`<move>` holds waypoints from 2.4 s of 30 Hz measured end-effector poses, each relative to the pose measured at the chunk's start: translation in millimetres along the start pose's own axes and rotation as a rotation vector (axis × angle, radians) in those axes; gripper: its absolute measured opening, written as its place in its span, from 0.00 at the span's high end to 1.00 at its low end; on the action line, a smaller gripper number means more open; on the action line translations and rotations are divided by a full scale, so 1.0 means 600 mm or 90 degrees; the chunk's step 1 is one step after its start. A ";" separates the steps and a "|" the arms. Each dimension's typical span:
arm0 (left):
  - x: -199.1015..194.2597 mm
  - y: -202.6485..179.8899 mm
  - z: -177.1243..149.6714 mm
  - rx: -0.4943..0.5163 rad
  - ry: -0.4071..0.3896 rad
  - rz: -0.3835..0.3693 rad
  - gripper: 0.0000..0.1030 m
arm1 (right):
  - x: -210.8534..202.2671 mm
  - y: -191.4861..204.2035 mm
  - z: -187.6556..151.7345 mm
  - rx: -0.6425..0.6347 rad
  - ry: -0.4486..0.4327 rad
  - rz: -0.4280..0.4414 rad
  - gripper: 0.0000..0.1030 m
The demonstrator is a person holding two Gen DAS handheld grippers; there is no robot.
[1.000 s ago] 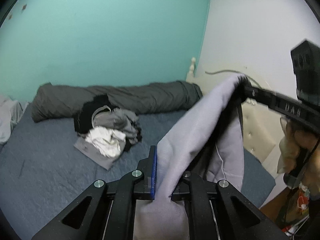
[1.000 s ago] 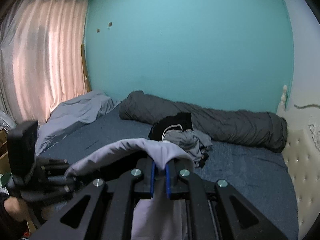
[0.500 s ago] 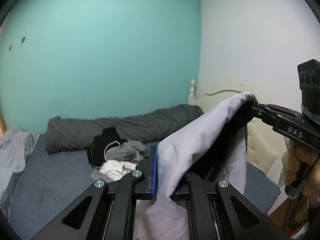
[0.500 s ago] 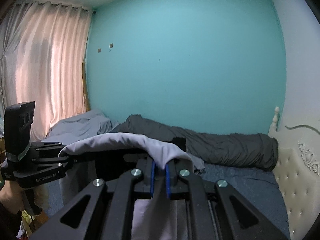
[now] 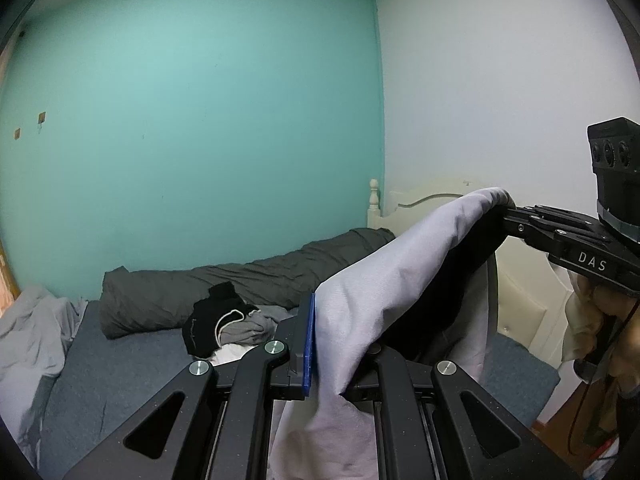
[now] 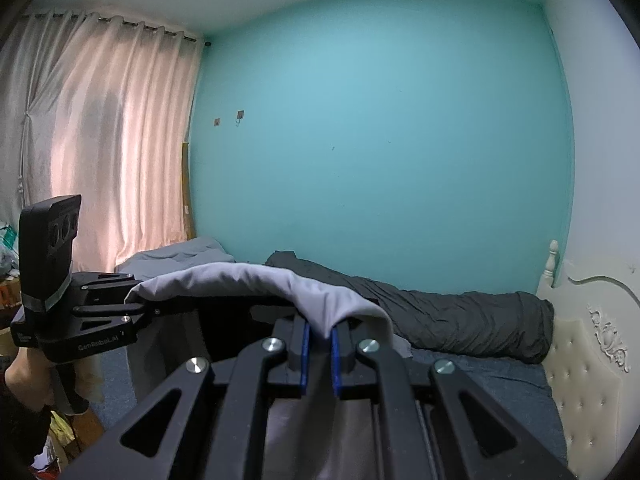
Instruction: Fold clothes
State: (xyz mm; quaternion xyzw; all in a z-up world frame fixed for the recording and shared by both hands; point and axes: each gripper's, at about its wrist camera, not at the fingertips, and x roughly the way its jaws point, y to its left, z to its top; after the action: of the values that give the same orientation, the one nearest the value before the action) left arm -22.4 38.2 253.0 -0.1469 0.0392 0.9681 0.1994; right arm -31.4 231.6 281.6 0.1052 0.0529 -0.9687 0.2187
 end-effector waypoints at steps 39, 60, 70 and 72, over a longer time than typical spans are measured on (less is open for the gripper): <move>0.991 0.342 -0.459 -0.135 0.389 0.040 0.92 | 0.933 -0.297 -0.494 0.104 0.361 -0.029 0.93; 1.098 0.385 -0.637 -0.231 0.458 0.038 0.35 | 1.049 -0.382 -0.715 0.226 0.455 -0.065 0.54; 0.900 0.392 -0.596 -0.254 0.402 0.012 0.35 | 0.866 -0.364 -0.675 0.293 0.391 -0.019 0.50; 0.849 0.383 -0.599 -0.262 0.396 0.006 0.35 | 0.827 -0.336 -0.682 0.294 0.395 0.005 0.50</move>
State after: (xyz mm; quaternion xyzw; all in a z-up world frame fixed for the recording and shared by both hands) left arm -464.0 -30.0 -238.9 -0.4708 -0.0971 0.8656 0.1400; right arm -482.7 268.6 -217.3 0.4402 -0.1036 -0.8762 0.1664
